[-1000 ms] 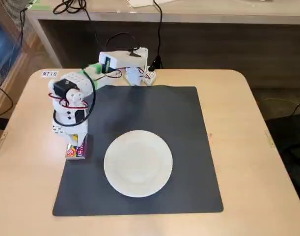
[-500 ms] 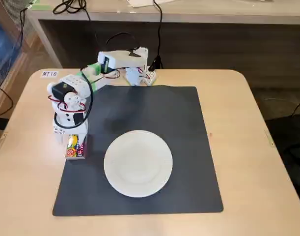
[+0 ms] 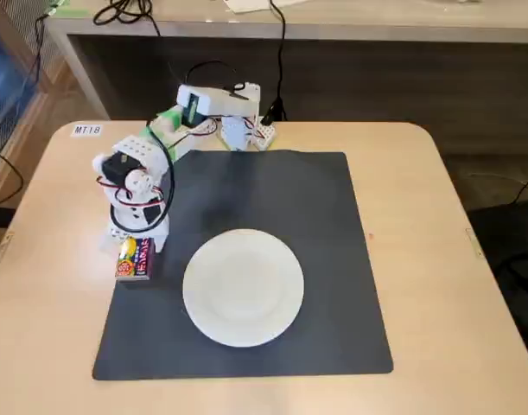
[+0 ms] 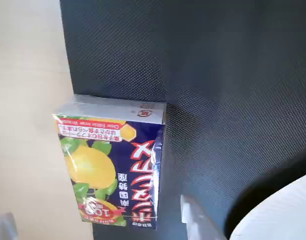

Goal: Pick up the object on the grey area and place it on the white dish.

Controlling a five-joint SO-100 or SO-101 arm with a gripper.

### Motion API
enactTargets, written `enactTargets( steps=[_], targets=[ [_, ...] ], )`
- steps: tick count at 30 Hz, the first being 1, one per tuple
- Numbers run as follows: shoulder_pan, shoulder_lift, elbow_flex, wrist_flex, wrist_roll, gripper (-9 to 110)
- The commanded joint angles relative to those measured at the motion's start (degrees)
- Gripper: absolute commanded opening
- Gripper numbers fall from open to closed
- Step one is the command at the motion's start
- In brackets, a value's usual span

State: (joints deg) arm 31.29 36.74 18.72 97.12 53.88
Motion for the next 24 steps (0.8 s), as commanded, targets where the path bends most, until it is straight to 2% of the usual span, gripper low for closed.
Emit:
enactTargets(
  steps=[1, 9, 19, 24],
  targets=[
    [0.62, 2.20, -1.23, 0.18, 0.09, 40],
    [1.76, -1.93, -3.69, 0.00, 0.26, 34],
    [2.64, -9.32, -10.55, -0.18, -0.97, 36],
    [3.08, -11.78, -12.30, -0.26, -0.18, 30]
  ],
)
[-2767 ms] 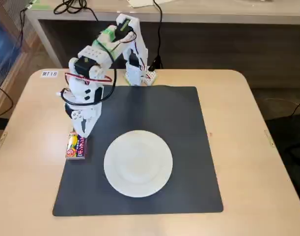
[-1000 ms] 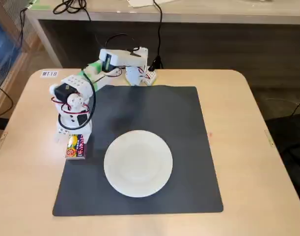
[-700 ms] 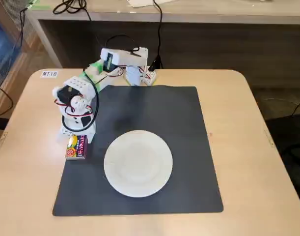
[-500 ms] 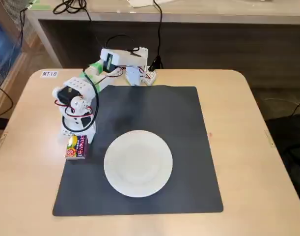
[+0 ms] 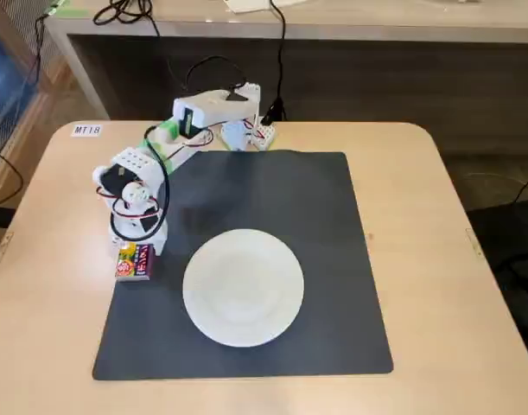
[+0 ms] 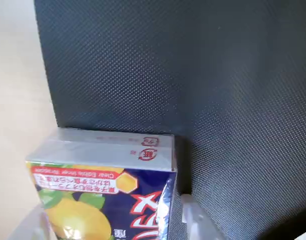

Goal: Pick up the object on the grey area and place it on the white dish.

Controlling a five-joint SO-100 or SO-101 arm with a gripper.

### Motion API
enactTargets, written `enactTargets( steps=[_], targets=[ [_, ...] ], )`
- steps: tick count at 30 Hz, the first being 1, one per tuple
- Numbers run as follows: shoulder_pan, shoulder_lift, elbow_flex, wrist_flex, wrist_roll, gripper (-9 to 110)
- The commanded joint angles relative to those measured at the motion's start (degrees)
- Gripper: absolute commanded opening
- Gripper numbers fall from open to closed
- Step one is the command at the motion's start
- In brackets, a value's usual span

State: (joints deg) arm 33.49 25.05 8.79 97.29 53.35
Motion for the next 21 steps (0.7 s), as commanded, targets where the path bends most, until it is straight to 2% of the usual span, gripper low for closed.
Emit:
enactTargets(
  steps=[1, 9, 21],
  targets=[
    [1.05, -0.26, -2.37, -0.44, 0.70, 28],
    [1.41, -0.09, -3.08, -0.44, 2.55, 14],
    [0.70, 5.01, -2.64, 0.00, 1.49, 11]
  ],
)
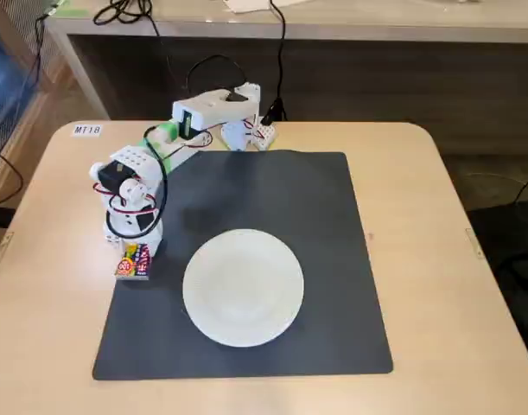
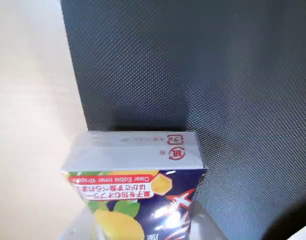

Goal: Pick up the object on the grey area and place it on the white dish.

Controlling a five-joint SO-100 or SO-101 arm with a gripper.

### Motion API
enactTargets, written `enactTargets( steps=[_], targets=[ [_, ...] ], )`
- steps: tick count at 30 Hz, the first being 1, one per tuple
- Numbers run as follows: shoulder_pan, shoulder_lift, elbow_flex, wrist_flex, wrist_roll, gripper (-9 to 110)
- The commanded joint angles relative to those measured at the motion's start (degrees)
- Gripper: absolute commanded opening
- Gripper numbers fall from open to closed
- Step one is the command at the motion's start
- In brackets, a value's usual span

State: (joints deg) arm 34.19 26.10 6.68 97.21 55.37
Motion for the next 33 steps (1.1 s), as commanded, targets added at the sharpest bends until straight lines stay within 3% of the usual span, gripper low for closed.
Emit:
enactTargets(
  steps=[1, 19, 33],
  targets=[
    [-0.18, 4.66, -0.53, 0.09, -0.70, 11],
    [-8.61, 16.17, -1.05, 0.18, -8.26, 5],
    [-23.91, 18.28, -1.32, 0.09, -24.96, 1]
  ],
)
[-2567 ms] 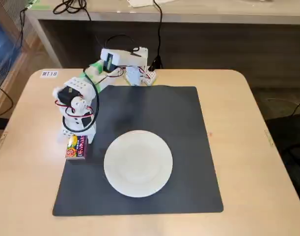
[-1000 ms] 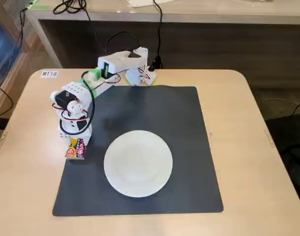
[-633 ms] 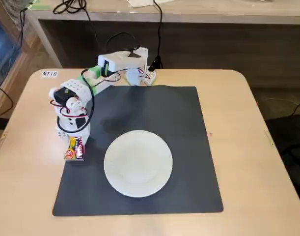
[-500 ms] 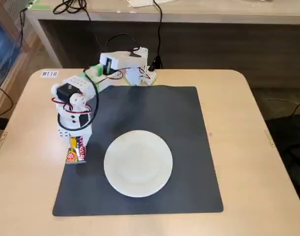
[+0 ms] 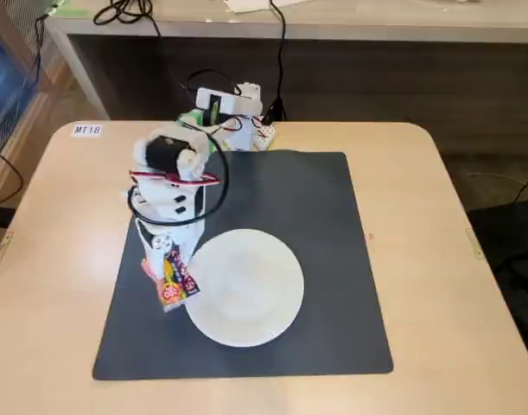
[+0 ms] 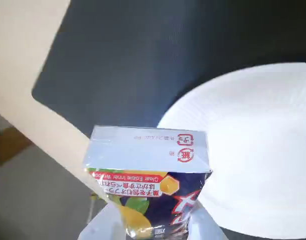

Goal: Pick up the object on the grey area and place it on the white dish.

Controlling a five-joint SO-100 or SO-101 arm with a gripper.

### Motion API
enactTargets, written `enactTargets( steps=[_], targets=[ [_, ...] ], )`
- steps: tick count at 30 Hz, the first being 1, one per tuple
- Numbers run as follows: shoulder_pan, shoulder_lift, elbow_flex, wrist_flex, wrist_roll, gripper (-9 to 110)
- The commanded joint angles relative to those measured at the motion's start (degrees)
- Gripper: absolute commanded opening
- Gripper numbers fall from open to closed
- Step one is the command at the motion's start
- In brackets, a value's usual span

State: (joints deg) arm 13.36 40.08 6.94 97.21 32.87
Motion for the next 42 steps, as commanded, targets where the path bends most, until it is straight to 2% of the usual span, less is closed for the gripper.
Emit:
enactTargets(
  steps=[1, 19, 22, 26, 29, 36, 40, 42],
  targets=[
    [-4.22, 3.78, -1.58, 0.09, -3.52, 2],
    [-11.95, -5.89, -2.20, 0.00, -26.81, 5],
    [-12.83, -7.73, -2.55, 0.09, -31.03, 13],
    [-13.89, -8.44, -2.11, 0.26, -32.43, 37],
    [-13.97, -6.42, -1.85, 0.35, -32.52, 40],
    [-13.97, 2.29, -1.85, 0.35, -34.01, 31],
    [-14.33, 7.03, -1.23, 0.35, -34.45, 17],
    [-14.77, 8.79, -1.05, 0.35, -34.80, 4]
  ],
)
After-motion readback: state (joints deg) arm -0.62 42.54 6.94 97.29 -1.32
